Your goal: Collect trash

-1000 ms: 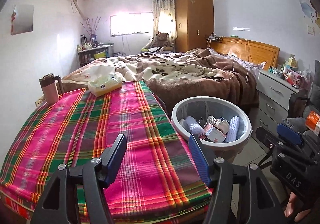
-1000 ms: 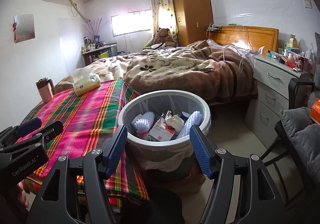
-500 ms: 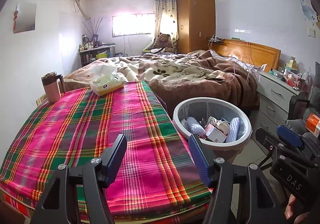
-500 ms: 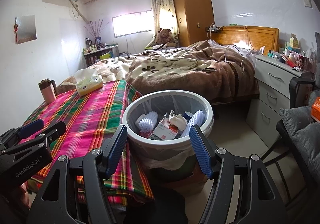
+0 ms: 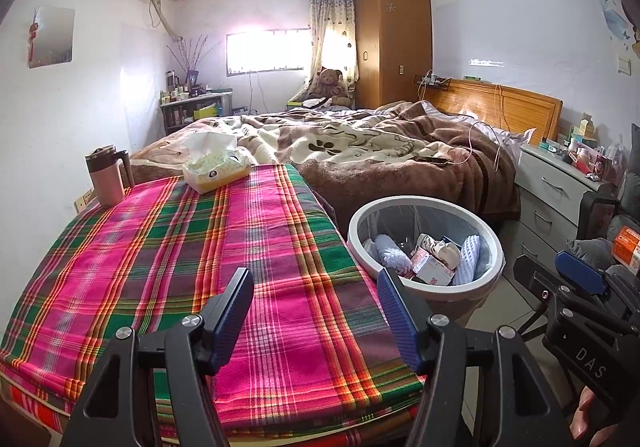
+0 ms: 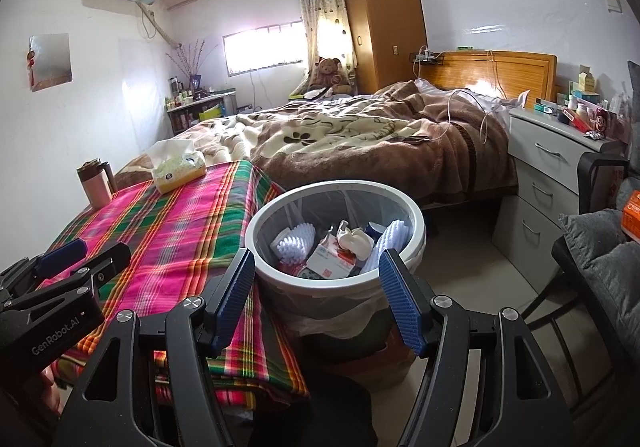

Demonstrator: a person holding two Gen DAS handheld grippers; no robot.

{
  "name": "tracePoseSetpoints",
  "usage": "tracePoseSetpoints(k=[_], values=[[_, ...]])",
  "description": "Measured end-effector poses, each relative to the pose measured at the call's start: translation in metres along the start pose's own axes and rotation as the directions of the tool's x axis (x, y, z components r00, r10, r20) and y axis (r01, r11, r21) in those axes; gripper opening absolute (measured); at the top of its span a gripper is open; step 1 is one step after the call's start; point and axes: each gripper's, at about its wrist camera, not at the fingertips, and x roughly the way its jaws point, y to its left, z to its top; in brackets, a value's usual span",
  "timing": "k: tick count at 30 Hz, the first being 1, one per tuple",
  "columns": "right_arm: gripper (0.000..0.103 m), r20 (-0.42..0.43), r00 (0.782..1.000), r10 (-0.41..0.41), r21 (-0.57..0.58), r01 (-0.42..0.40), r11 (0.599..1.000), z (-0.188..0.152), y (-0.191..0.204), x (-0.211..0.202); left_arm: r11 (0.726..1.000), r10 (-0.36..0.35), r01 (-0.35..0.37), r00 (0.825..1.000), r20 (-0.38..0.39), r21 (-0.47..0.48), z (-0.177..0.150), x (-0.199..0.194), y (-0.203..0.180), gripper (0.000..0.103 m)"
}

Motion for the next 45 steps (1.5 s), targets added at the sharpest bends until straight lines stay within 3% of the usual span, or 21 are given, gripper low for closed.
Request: tracePoseSetpoints(k=[45], values=[[0.066, 0.004, 1.000, 0.002, 0.001, -0.002, 1.000, 0.0019, 0.0066, -0.0022, 1.000, 0.000, 0.000, 1.000, 0.004, -0.006, -0.0005, -0.0035, 0.0039, 0.064]])
